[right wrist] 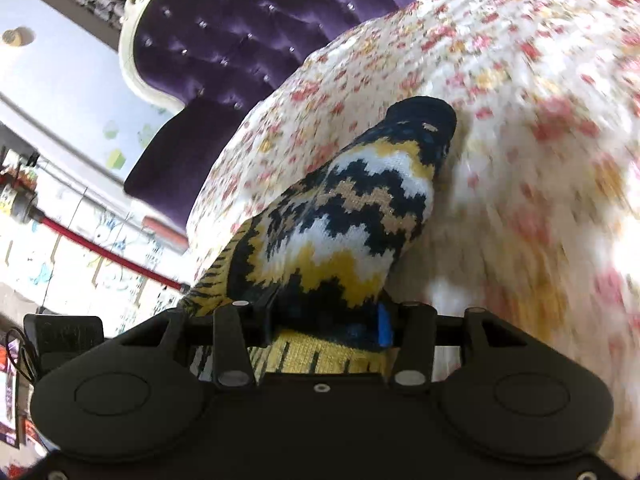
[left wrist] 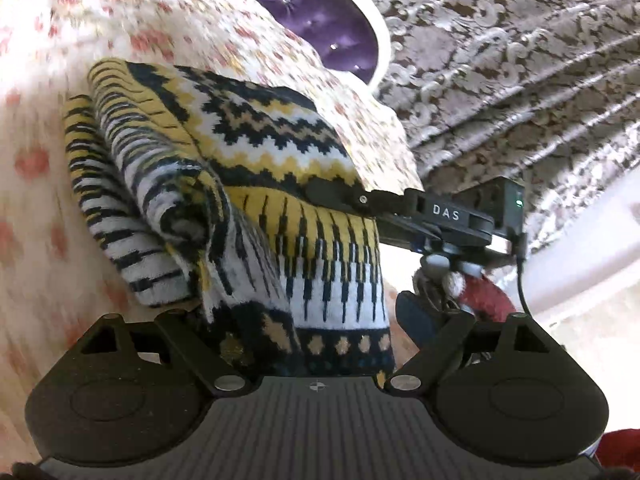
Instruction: Fold small clothes
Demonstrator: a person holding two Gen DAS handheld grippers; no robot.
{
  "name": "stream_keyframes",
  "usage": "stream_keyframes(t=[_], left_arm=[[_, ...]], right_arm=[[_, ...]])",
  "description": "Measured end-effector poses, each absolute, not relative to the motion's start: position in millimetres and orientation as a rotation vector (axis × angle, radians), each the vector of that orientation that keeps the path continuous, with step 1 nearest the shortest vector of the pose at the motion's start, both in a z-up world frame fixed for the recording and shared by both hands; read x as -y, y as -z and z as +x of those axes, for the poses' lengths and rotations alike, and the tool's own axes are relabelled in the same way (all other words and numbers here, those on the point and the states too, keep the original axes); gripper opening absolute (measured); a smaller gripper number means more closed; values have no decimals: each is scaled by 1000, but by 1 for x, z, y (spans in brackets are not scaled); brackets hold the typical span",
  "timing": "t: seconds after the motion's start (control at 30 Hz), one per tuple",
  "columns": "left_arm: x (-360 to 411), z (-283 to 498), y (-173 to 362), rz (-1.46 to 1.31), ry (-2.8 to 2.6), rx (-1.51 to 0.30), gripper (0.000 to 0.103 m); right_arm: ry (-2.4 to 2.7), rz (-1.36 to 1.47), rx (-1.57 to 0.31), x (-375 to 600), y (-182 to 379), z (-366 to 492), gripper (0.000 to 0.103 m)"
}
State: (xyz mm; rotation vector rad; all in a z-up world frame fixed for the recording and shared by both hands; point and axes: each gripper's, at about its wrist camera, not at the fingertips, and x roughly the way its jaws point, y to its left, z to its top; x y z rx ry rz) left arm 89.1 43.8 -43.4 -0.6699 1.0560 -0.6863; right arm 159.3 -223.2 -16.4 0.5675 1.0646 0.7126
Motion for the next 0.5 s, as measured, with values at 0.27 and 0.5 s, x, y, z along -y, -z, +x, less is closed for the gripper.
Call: stream_keyframes(t=[0.27,0.5], left_arm=[[-34,47,46,-469,477,-982,87],[-17,23,41,-177,289,-904,87]], right_arm=[[-659,485,-1006,233,20,109,76],[-601,404,-911,230,18,75,82]])
